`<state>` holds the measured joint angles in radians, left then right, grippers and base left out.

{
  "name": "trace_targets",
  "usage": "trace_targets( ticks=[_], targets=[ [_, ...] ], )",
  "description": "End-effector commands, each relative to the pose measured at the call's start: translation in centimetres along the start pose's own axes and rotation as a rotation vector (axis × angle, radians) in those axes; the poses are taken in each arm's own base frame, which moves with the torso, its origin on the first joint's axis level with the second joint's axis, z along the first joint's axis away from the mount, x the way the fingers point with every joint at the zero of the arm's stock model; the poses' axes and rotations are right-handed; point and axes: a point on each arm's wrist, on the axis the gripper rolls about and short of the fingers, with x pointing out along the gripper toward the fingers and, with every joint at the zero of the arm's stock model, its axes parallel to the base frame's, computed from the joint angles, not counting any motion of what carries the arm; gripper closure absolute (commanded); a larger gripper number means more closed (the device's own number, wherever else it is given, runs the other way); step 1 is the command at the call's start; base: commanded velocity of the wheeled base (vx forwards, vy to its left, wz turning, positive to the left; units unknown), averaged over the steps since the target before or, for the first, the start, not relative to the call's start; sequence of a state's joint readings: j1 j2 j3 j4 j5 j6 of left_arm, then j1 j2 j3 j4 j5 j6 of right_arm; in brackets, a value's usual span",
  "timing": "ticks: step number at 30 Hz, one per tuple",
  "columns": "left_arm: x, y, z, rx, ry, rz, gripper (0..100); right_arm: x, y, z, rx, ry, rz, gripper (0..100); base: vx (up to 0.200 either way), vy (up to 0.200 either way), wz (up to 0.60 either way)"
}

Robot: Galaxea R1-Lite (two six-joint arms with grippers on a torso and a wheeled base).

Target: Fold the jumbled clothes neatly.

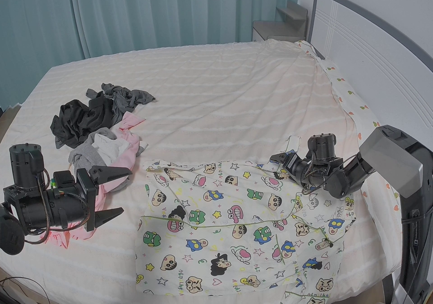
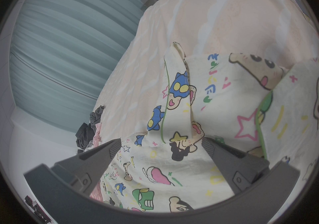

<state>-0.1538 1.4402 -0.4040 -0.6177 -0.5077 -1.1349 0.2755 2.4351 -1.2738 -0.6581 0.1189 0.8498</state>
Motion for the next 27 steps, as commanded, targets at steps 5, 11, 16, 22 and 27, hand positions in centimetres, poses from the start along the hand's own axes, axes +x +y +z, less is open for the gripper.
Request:
trace_targets(
  ticks=[5, 11, 16, 22, 27],
  targets=[
    [0.0, 0.0, 0.1, -0.002, -0.006, 0.001, 0, 2.5, 1.3, 0.0, -0.010, 0.012, -0.002, 0, 0.000, 0.000, 0.00],
    [0.0, 0.0, 0.2, -0.005, -0.007, -0.001, 0, 3.1, 4.6, 2.0, -0.023, -0.054, 0.100, 0, 0.000, 0.000, 0.00],
    [0.0, 0.0, 0.1, -0.005, -0.007, -0.001, 0, 2.8, 8.3, 5.3, -0.036, -0.187, 0.238, 0, 0.000, 0.000, 0.00],
    [0.0, 0.0, 0.1, -0.006, -0.006, 0.001, 0, 3.0, 10.2, 7.2, -0.045, -0.276, 0.307, 0, 0.000, 0.000, 0.00],
    [0.0, 0.1, 0.1, -0.007, -0.009, 0.003, 0, 3.2, 9.8, 7.3, -0.035, -0.305, 0.277, 0, 0.000, 0.000, 0.00]
  ],
)
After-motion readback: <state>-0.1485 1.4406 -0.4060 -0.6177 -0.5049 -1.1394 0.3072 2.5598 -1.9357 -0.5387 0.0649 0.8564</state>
